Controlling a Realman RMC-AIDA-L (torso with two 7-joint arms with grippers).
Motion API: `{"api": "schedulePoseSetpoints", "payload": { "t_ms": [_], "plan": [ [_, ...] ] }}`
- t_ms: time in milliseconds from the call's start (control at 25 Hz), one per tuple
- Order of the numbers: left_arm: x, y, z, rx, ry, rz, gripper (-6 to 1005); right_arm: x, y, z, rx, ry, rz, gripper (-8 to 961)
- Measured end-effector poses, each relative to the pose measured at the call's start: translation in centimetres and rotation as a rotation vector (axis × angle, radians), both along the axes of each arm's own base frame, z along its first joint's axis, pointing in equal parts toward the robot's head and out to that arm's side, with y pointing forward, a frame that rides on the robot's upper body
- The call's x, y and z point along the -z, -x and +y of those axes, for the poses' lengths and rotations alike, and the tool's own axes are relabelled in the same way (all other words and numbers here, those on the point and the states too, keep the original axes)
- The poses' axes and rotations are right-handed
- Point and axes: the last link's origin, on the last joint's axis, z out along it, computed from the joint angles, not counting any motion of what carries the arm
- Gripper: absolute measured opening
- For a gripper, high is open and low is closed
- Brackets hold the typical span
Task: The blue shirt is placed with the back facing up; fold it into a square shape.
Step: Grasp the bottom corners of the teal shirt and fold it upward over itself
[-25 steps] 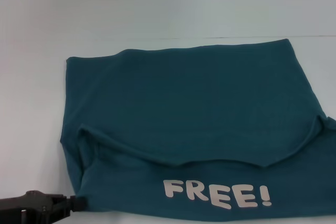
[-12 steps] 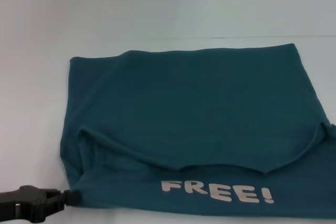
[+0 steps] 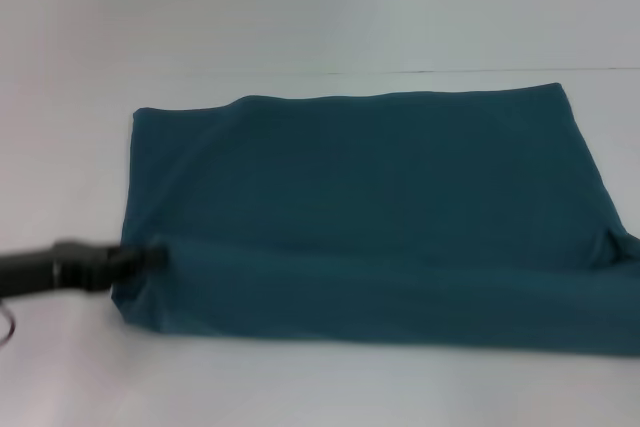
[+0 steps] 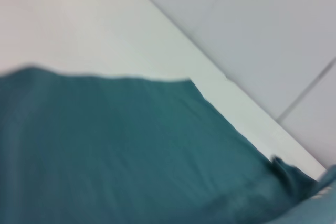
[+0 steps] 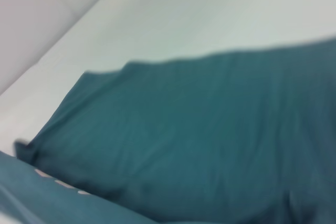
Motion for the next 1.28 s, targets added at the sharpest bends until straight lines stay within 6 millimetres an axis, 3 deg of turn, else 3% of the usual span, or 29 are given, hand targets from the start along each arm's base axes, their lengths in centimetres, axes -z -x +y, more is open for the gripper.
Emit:
{"api": "schedulePoseSetpoints", "payload": {
  "t_ms": [280,560,840,1080,1280],
  "plan": [
    [0.3,-1.9,8.0,-0.117,-0.203,0.044,21,0.8,1.7,7.8,0.005,-0.155,-0.076,69],
    [1.8,-3.3,13.1,-0.226,-0.417,0.092,21,4.1,2.7,14.0,0.051,-0.286,-0.210,72],
    [4.0,-4.8,15.8,-0.231,-0.520,0.227,21,7.2,5.3,17.7,-0.005,-0.394,-0.373,75],
    [3.9,-5.4,16.6,-0.233,-0.596,0.244,20,7.1,7.3,19.5,-0.038,-0.483,-0.387,78],
    [3.4,-5.1,16.9,-0.260,-0.631,0.249,20,7.4,7.7,19.9,-0.040,-0.500,-0.394,80]
  ]
}}
